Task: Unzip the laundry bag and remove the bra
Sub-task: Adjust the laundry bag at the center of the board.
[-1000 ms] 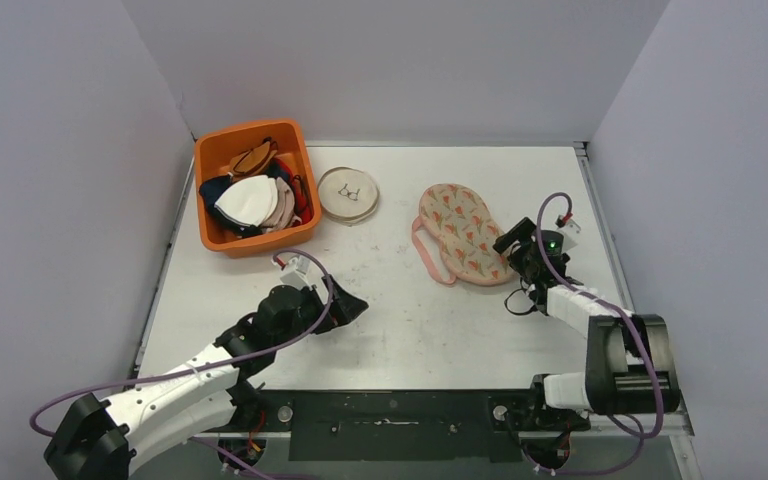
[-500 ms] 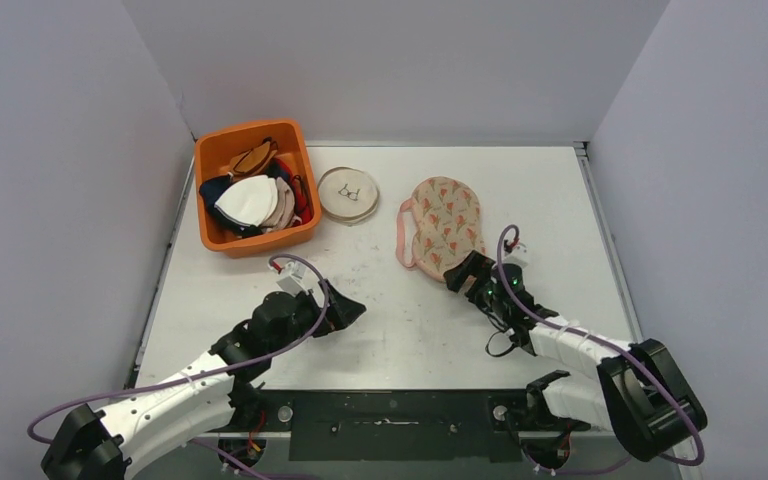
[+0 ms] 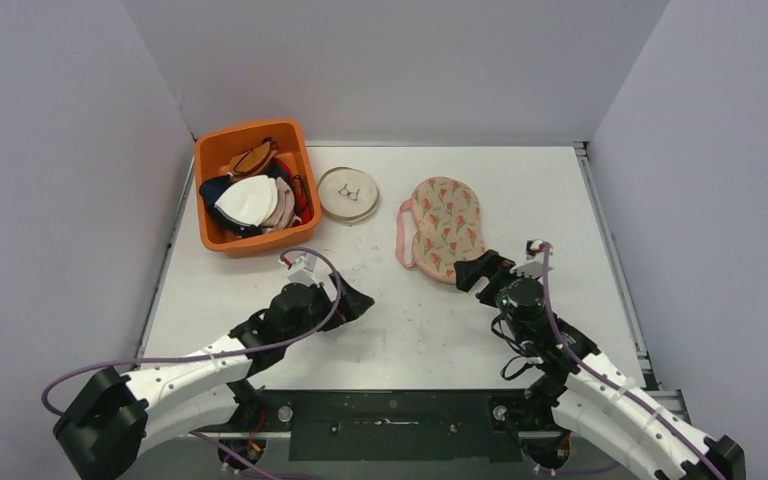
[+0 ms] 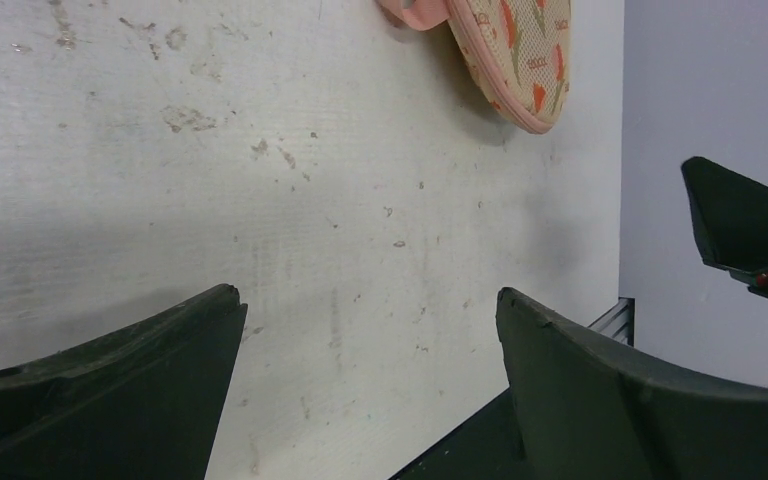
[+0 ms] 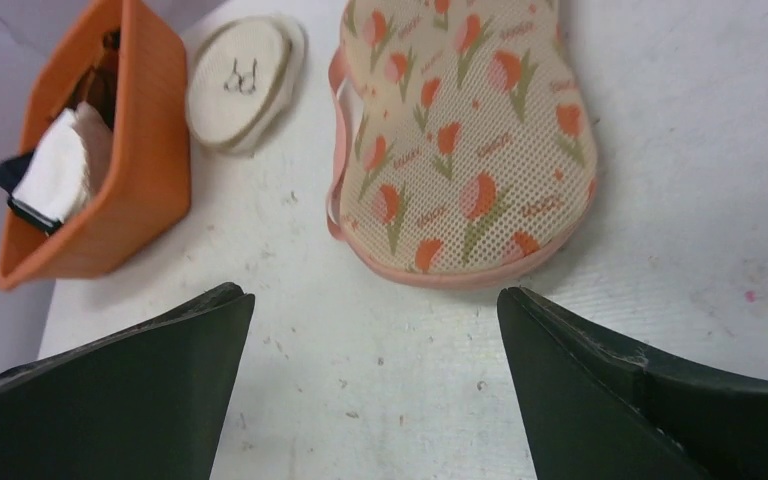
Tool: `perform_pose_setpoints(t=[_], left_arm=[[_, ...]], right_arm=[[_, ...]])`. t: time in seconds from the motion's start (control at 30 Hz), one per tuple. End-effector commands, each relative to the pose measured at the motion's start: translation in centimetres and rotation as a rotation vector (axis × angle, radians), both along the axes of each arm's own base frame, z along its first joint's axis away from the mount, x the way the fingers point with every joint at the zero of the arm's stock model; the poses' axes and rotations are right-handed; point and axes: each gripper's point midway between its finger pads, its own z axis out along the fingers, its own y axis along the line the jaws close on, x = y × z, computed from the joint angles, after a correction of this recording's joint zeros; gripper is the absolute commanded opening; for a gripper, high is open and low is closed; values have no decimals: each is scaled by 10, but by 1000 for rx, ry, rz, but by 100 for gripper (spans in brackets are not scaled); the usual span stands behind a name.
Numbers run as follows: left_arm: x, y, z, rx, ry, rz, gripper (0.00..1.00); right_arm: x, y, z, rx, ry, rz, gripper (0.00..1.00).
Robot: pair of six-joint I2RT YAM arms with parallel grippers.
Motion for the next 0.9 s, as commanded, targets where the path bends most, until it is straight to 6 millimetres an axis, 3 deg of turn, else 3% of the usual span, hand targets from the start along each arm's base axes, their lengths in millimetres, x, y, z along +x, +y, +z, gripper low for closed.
perform_pose_setpoints(t=[0.0, 0.13, 0.3, 0.5, 0.63, 0.8, 0.87], left_arm=[[24, -34, 32, -157, -44, 39, 96], [36, -80, 33, -251, 8, 15, 96], [50, -139, 43, -316, 18, 7, 96], [76, -165, 19, -316, 71, 98, 100], [90, -184, 0, -290, 108, 109, 88], [99, -194, -26, -263, 144, 119, 79], [106, -195, -27, -263, 131, 115, 66]], right_arm=[[-10, -43, -6, -100, 31, -159, 99], [-16, -53, -6, -49, 10, -209, 99], [-22, -62, 13, 1, -53, -233, 98], [-32, -68, 15, 18, -48, -234, 97], [-35, -69, 18, 31, -53, -229, 97], [-38, -69, 26, 42, -66, -218, 97], [-39, -67, 27, 48, -66, -206, 97]])
